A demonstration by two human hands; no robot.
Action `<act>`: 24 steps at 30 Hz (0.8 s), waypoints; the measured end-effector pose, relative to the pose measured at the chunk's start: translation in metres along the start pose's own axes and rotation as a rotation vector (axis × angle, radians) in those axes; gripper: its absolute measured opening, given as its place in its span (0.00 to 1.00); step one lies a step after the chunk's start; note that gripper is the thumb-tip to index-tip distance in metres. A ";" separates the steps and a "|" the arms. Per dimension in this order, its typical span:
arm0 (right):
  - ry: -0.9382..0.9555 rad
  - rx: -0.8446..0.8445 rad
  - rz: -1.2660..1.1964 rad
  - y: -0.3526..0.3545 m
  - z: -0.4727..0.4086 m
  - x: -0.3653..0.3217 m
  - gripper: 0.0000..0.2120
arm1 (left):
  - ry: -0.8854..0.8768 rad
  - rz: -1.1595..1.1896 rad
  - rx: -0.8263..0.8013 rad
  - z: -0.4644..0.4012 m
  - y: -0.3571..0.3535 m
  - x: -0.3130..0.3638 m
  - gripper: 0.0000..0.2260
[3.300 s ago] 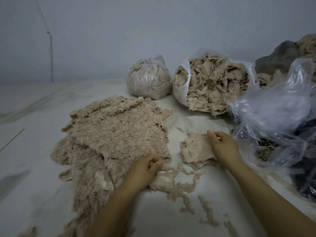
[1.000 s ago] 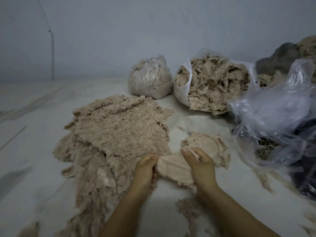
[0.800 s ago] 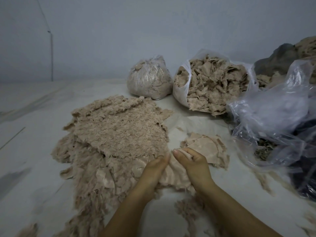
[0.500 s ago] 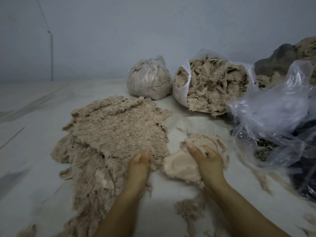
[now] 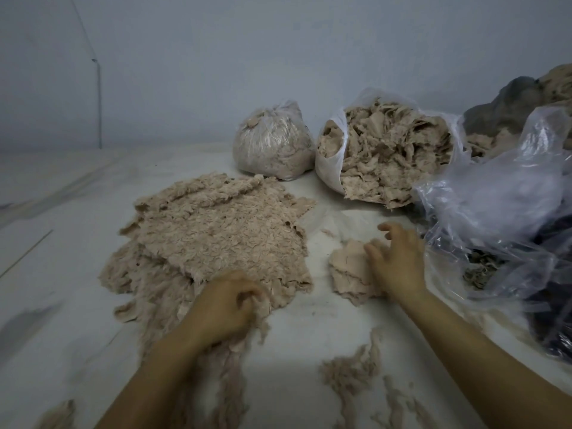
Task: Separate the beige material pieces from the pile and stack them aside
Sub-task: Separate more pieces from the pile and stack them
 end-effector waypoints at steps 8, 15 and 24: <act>0.404 -0.396 -0.143 -0.065 0.088 -0.041 0.04 | 0.203 -0.083 -0.009 0.007 -0.026 -0.055 0.13; 0.506 -0.349 -0.081 -0.059 0.097 -0.043 0.06 | 0.148 0.405 0.063 -0.004 -0.038 -0.023 0.07; 0.551 -0.262 0.012 -0.098 0.058 -0.114 0.11 | -0.079 0.071 0.238 -0.010 0.007 -0.010 0.15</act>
Point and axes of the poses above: each hand's wrist, its own z-axis away from the middle knuckle, its own y-axis out of the back of the hand, x = y × z, the point moved 7 cm from there along -z, towards the middle knuckle, and after that the axes turned 3 degrees about z, right-handed, at the moved point
